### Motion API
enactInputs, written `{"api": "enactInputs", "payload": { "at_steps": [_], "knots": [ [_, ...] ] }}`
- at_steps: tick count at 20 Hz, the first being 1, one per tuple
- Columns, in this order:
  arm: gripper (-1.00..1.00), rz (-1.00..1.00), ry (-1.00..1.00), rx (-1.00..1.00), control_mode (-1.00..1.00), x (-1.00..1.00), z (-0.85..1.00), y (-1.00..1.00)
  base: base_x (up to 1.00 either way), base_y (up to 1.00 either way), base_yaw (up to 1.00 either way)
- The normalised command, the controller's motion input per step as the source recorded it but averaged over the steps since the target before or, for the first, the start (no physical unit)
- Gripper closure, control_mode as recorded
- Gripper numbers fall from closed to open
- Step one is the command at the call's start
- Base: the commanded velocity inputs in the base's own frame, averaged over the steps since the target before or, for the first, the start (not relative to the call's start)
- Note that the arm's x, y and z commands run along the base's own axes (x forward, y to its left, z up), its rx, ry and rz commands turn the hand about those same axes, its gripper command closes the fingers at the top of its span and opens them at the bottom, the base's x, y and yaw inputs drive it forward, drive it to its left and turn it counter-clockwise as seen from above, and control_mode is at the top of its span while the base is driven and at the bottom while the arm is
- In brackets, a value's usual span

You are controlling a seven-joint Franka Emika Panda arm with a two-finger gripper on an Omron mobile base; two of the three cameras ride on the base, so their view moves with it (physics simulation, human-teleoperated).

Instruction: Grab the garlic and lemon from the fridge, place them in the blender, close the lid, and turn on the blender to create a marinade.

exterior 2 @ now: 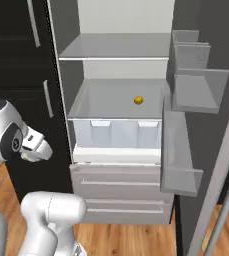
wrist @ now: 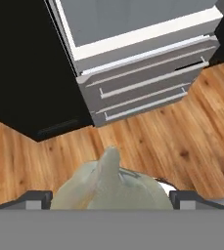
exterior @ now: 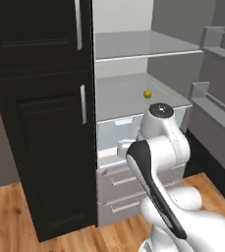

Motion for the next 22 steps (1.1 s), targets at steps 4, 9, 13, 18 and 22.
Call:
{"api": "enactInputs", "payload": {
  "at_steps": [4,9,13,18,22],
  "knots": [
    [1.0,0.0,0.0,0.0,1.0,0.0,0.0,0.0,-0.71,0.28,-0.81],
    [1.0,0.0,0.0,0.0,1.0,0.0,0.0,0.0,-0.44,0.05,-0.95],
    [1.0,0.0,0.0,0.0,1.0,0.0,0.0,0.0,-0.38,0.03,-0.96],
    [1.0,0.0,0.0,0.0,1.0,0.0,0.0,0.0,-0.43,0.03,-0.93],
    [1.0,0.0,0.0,0.0,1.0,0.0,0.0,0.0,-0.46,0.0,-0.88]
  ]
}}
